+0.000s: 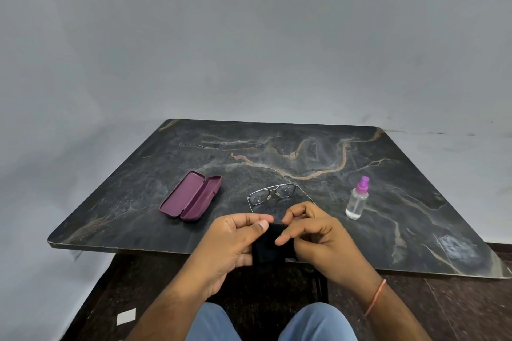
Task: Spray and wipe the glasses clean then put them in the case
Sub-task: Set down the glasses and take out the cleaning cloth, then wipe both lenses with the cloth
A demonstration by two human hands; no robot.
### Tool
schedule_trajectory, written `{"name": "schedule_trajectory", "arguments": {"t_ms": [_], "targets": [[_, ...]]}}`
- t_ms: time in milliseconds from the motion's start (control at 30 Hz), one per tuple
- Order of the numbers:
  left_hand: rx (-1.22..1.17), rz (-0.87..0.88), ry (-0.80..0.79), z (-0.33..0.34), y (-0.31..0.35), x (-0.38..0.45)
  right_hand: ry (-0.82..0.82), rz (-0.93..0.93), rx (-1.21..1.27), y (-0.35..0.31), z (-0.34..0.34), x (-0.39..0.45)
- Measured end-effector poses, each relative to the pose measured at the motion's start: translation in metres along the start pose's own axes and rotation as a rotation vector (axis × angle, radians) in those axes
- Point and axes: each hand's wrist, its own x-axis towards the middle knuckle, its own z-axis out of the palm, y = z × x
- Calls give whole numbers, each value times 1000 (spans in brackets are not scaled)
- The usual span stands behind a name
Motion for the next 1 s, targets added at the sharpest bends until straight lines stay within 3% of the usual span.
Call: {"name": "schedule_trajectory", "arguments": {"t_ms": [200, 333, 433, 533, 600, 700, 800, 1000], "targets": [[-8, 76, -26, -1, -1, 1, 96, 252, 395, -4, 1, -7], [67, 178, -40, 2, 2, 0, 55, 309, 241, -5, 11, -6], [160, 268, -44, 2, 7, 2, 116, 331, 257, -1, 15, -5], [411, 434, 87, -11, 7, 16, 163, 380, 316, -1, 12, -8], [778, 622, 217, -32, 2, 34, 201, 409, 353, 0, 8, -10], [1215, 812, 212, -64, -7, 67, 241, 460, 436, 4, 2, -15], [1377, 843, 153, -72, -11, 88, 273, 481, 484, 6, -3, -20], [1479, 979, 109, -71, -13, 110, 312, 490, 513, 6, -13, -30]]}}
